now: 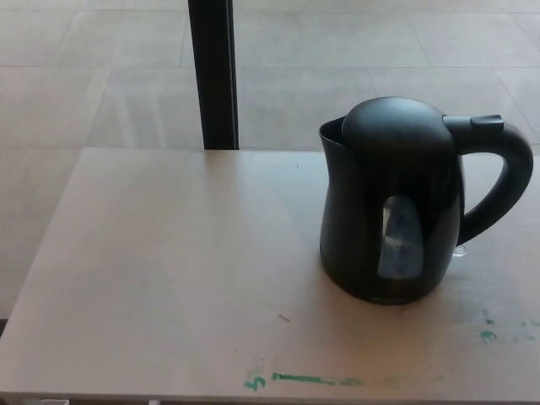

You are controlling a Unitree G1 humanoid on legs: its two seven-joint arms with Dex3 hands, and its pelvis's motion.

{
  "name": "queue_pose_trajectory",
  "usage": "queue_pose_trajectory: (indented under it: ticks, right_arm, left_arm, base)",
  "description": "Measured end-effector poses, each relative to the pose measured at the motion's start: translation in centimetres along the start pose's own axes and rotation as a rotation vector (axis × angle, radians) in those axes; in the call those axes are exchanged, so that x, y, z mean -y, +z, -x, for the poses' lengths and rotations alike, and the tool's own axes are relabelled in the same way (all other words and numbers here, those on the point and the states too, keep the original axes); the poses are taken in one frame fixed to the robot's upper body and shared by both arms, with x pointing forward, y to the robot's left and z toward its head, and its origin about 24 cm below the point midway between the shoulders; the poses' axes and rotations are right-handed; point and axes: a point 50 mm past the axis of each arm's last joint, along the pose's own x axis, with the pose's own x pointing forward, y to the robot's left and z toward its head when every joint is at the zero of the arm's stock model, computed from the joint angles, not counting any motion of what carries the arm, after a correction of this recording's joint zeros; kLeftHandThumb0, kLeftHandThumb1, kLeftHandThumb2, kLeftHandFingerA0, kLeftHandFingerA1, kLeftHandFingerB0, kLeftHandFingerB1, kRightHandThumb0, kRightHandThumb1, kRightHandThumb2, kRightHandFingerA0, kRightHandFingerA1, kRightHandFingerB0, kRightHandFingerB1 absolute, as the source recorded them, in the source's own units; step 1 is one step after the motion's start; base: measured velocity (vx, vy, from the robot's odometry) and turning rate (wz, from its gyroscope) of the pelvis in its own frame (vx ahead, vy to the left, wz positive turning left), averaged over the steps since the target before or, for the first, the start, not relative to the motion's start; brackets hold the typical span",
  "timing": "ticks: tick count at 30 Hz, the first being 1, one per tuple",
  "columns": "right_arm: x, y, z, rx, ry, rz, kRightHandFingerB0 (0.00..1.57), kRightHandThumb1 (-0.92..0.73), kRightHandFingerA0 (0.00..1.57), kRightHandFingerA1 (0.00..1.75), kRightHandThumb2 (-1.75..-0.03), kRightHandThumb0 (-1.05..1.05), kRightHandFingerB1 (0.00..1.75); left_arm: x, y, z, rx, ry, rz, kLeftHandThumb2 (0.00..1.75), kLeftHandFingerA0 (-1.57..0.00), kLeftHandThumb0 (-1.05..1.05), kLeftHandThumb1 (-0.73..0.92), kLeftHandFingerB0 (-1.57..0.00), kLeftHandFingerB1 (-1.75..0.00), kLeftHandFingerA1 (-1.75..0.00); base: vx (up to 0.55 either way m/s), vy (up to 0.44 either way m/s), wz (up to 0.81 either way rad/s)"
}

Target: The robot uses its right hand to push down on the lid of a kettle kept in the middle of the desk to close it

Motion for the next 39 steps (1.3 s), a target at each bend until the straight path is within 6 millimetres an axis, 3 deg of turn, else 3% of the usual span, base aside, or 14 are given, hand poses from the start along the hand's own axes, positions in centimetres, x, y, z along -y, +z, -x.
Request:
queue_pose_trajectory:
  ticks: [2, 5, 6, 7, 9, 10, 17, 18, 20, 21, 22, 37, 38, 39]
  right_arm:
    - [0.8, -1.5, 1.3, -0.032, -0.023, -0.032, 0.00, -0.39, 0.00, 0.50, -0.98, -0.38, 0.49]
    - [1.7, -3.3, 3.0, -0.068, -0.061, -0.087, 0.00, -0.41, 0.01, 0.51, -0.99, -0.37, 0.49]
    - [2.0, -4.0, 3.6, -0.079, -0.076, -0.111, 0.14, -0.68, 0.12, 0.36, -0.60, -0.77, 0.26]
    - [2.2, -4.5, 4.1, -0.091, -0.086, -0.127, 0.08, -0.53, 0.02, 0.40, -0.92, -0.78, 0.30]
    - [2.5, -6.2, 5.5, -0.127, -0.116, -0.178, 0.10, -0.55, 0.00, 0.36, -0.98, -0.86, 0.32]
    - [2.5, -7.2, 6.3, -0.150, -0.129, -0.204, 0.10, -0.69, 0.01, 0.50, -0.61, -0.82, 0.37]
    - [0.7, -12.8, 11.4, -0.302, -0.176, -0.346, 0.13, -0.66, 0.03, 0.83, -0.60, -0.88, 0.57]
    - [0.2, -13.4, 12.1, -0.326, -0.175, -0.358, 0.04, -0.24, 0.05, 0.59, -0.92, -0.43, 0.55]
    - [-0.6, -14.6, 13.5, -0.371, -0.174, -0.379, 0.05, -0.23, 0.06, 0.60, -0.92, -0.43, 0.56]
    - [-1.1, -15.3, 14.3, -0.398, -0.172, -0.393, 0.05, -0.23, 0.06, 0.60, -0.92, -0.43, 0.56]
    - [-1.6, -16.0, 15.0, -0.424, -0.170, -0.408, 0.11, -0.66, 0.00, 0.93, -0.60, -0.93, 0.62]
    - [-20.3, -21.8, 29.0, -0.836, -0.133, -0.860, 0.06, -0.61, 0.00, 0.99, -0.59, -0.92, 0.78]
    - [-21.9, -21.6, 29.8, -0.859, -0.141, -0.900, 0.08, -0.48, 0.07, 0.81, -0.86, -0.91, 0.67]
    - [-22.8, -21.4, 30.3, -0.870, -0.147, -0.924, 0.08, -0.58, 0.13, 1.08, -0.58, -0.88, 0.71]
  left_arm:
    - [-0.2, -0.2, 0.1, -0.005, 0.005, 0.004, 0.62, -0.46, -0.78, 0.73, -0.39, -0.37, -0.47]
    - [-0.3, -0.5, 0.2, -0.011, 0.008, 0.000, 0.63, -0.44, -0.79, 0.74, -0.39, -0.37, -0.44]
    - [-0.4, -0.6, 0.3, -0.015, 0.009, -0.002, 0.62, -0.45, -0.77, 0.71, -0.39, -0.36, -0.42]
    - [-0.4, -0.6, 0.3, -0.017, 0.010, -0.003, 0.62, -0.45, -0.78, 0.72, -0.40, -0.36, -0.42]
    - [-0.4, -0.7, 0.3, -0.018, 0.011, -0.002, 0.62, -0.45, -0.76, 0.72, -0.39, -0.36, -0.43]
    - [-0.4, -0.7, 0.3, -0.019, 0.011, -0.001, 0.62, -0.44, -0.75, 0.73, -0.39, -0.36, -0.42]
    - [-0.3, -0.8, 0.2, -0.020, 0.008, 0.001, 0.71, -0.41, -0.82, 0.62, -0.36, -0.39, -0.46]
    - [-0.2, -0.8, 0.2, -0.020, 0.007, 0.002, 0.63, -0.45, -0.79, 0.73, -0.38, -0.35, -0.44]
    - [-0.2, -0.8, 0.2, -0.021, 0.006, 0.003, 0.73, -0.39, -0.86, 0.62, -0.31, -0.39, -0.45]
    - [-0.1, -0.8, 0.2, -0.021, 0.005, 0.003, 0.73, -0.39, -0.86, 0.62, -0.31, -0.39, -0.45]
    - [-0.1, -0.8, 0.2, -0.021, 0.004, 0.003, 0.62, -0.43, -0.77, 0.73, -0.37, -0.35, -0.42]
    - [0.6, 0.0, -0.3, 0.003, -0.015, 0.007, 0.70, -0.38, -0.83, 0.62, -0.32, -0.39, -0.47]
    - [0.7, 0.0, -0.3, 0.006, -0.018, 0.008, 0.71, -0.38, -0.80, 0.67, -0.32, -0.38, -0.44]
    - [0.8, 0.1, -0.4, 0.006, -0.019, 0.008, 0.71, -0.40, -0.81, 0.64, -0.34, -0.38, -0.46]
  base:
    - [0.00, 0.000, 0.00]
    - [0.00, 0.000, 0.00]
    - [0.00, 0.000, 0.00]
    - [0.00, 0.000, 0.00]
    - [0.00, 0.000, 0.00]
    - [0.00, 0.000, 0.00]
    - [0.00, 0.000, 0.00]
    - [0.00, 0.000, 0.00]
    - [0.00, 0.000, 0.00]
    - [0.00, 0.000, 0.00]
    - [0.00, 0.000, 0.00]
    - [0.00, 0.000, 0.00]
    - [0.00, 0.000, 0.00]
    - [0.00, 0.000, 0.00]
